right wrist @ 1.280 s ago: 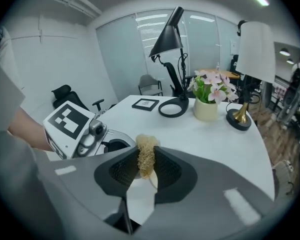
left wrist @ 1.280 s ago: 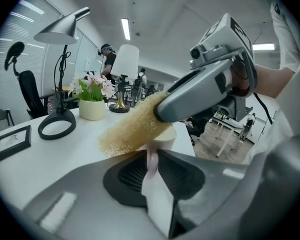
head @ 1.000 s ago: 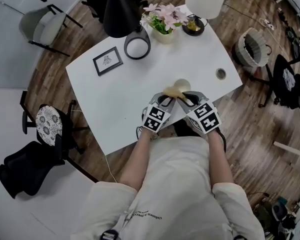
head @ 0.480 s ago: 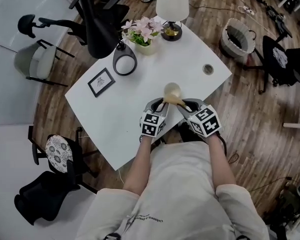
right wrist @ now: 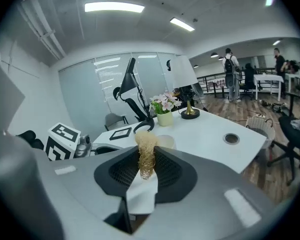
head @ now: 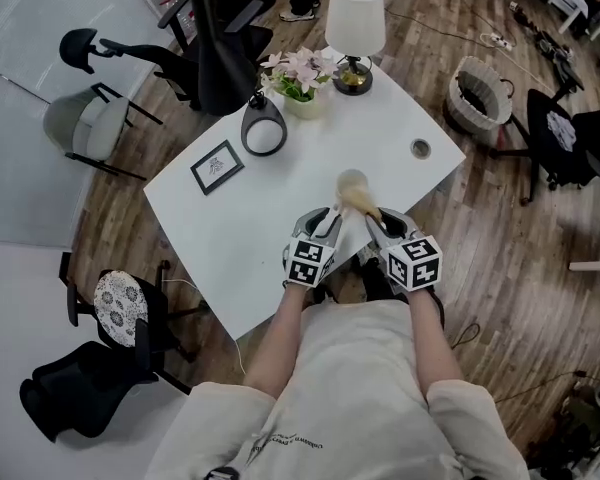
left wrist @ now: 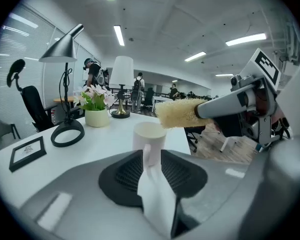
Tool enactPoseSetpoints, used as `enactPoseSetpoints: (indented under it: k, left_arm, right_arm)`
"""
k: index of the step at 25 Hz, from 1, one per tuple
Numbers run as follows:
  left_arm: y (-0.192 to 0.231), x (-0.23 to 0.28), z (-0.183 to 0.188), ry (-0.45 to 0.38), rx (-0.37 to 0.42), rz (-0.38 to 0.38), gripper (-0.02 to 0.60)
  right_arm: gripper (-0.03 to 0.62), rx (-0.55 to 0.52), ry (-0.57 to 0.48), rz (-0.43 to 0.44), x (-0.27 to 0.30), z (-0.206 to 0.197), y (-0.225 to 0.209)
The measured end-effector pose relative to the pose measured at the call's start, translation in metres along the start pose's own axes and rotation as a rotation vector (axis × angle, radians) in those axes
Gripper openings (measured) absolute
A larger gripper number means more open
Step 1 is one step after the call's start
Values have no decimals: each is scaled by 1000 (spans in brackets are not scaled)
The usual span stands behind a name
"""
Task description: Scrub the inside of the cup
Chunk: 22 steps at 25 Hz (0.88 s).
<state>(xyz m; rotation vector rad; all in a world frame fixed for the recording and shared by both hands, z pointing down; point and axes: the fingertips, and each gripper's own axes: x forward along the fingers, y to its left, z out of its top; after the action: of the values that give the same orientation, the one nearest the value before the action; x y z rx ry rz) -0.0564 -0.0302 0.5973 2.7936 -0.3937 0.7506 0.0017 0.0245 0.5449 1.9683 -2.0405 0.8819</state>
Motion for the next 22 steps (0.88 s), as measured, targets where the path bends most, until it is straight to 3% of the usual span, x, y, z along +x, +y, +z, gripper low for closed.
enactPoseSetpoints:
  k: [3, 8, 22]
  left_arm:
    - [-1, -18, 1, -23, -7, 23, 101]
    - [-12, -47, 4, -71, -32, 26, 1]
    - [-51, -81, -5, -100, -1, -36, 1]
  right_arm:
    - [107, 38, -36, -40, -8, -6, 1]
    - [107, 79, -71, -107, -21, -24, 1]
    - [103, 71, -124, -162, -52, -46, 14]
